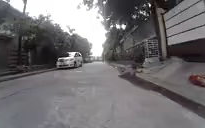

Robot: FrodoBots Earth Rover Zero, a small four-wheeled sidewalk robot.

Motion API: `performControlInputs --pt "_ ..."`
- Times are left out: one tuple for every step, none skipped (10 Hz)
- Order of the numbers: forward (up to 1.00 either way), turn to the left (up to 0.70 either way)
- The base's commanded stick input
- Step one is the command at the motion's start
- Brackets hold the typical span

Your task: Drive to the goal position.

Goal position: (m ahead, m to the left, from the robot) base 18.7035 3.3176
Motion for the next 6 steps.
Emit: performControlInputs --pt "1.0 0.01" --pt "1.0 0.01" --pt "1.0 0.01" --pt "1.0 0.01" --pt "1.0 0.01" --pt "1.0 0.01"
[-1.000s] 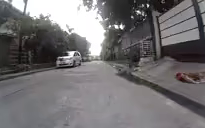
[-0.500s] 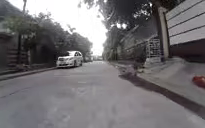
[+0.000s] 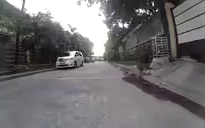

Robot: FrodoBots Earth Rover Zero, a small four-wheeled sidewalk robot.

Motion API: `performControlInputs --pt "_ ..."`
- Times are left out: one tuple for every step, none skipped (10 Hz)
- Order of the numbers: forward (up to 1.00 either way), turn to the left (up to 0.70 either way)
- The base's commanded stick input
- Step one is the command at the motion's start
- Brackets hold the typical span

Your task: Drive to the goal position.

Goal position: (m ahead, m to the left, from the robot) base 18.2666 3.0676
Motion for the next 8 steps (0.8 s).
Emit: performControlInputs --pt "1.0 0.01" --pt "1.0 0.01" --pt "1.0 0.01" --pt "1.0 0.01" --pt "1.0 0.01" --pt "1.0 0.01" --pt "1.0 0.01" --pt "1.0 0.01"
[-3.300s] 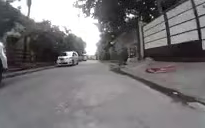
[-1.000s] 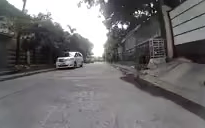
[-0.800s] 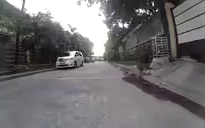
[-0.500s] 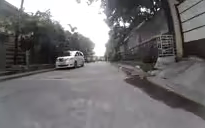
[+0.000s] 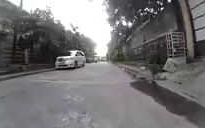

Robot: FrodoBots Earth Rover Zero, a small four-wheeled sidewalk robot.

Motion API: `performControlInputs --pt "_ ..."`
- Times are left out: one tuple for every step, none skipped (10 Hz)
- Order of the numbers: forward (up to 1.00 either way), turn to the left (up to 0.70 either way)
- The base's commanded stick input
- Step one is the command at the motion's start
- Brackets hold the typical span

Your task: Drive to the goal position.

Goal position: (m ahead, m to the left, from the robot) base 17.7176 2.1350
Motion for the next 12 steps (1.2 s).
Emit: performControlInputs --pt "1.0 0.01" --pt "1.0 0.01" --pt "1.0 0.01" --pt "1.0 0.01" --pt "1.0 0.01" --pt "1.0 0.01" --pt "1.0 0.01" --pt "1.0 -0.15" --pt "1.0 -0.39" --pt "1.0 -0.31" --pt "1.0 0.01" --pt "1.0 0.01"
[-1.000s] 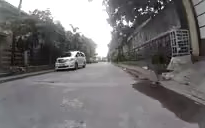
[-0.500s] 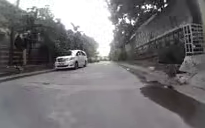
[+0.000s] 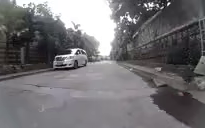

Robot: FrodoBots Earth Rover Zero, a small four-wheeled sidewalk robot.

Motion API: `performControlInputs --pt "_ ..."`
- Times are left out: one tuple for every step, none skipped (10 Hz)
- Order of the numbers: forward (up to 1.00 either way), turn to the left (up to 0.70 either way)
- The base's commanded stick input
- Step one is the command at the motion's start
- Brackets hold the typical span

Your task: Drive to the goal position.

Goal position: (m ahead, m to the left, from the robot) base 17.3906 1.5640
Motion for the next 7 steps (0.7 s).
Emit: performControlInputs --pt "1.0 0.01" --pt "1.0 0.01" --pt "1.0 0.01" --pt "1.0 0.01" --pt "1.0 0.01" --pt "1.0 0.01" --pt "1.0 0.01"
